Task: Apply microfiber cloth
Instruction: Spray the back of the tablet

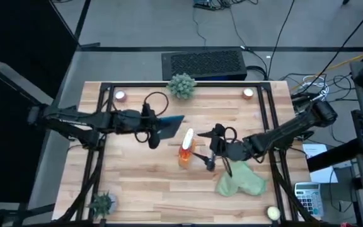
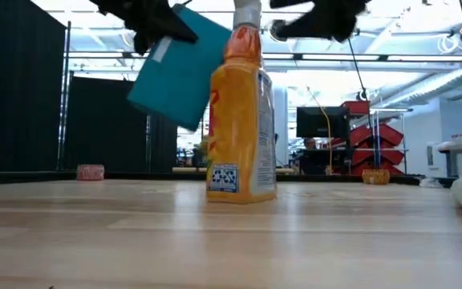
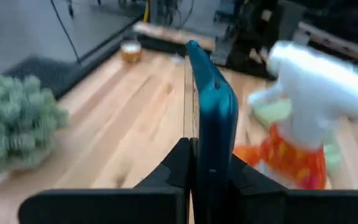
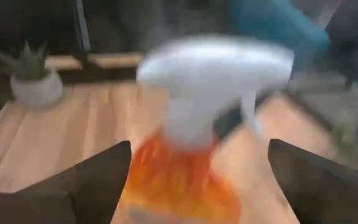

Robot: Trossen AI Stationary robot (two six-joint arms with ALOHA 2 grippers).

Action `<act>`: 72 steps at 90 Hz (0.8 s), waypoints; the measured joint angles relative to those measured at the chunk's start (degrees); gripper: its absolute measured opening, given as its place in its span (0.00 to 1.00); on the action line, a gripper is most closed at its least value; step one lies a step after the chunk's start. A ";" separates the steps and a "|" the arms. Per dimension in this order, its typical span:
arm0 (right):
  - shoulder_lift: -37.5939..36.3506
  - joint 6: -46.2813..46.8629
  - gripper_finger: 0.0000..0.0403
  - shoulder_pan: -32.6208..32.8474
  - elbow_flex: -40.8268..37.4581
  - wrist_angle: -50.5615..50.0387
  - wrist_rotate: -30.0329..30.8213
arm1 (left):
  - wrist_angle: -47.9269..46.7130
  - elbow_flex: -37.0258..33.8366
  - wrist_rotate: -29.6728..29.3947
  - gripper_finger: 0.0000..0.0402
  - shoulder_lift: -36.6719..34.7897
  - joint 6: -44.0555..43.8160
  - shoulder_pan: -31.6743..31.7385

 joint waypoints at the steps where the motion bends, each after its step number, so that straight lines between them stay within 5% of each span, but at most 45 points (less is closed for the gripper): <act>1: 0.02 0.99 0.90 0.12 0.00 -1.10 0.04 | 0.01 -0.15 0.01 0.03 0.15 -0.31 -0.08; 17: 5.80 13.40 0.90 -0.17 -0.07 -10.20 2.06 | -1.58 -2.78 -1.17 0.03 4.77 -4.06 -2.18; 72: 10.51 11.91 0.90 -5.19 -0.04 -7.75 4.83 | 2.14 -2.73 -2.98 0.03 10.49 -13.05 -9.26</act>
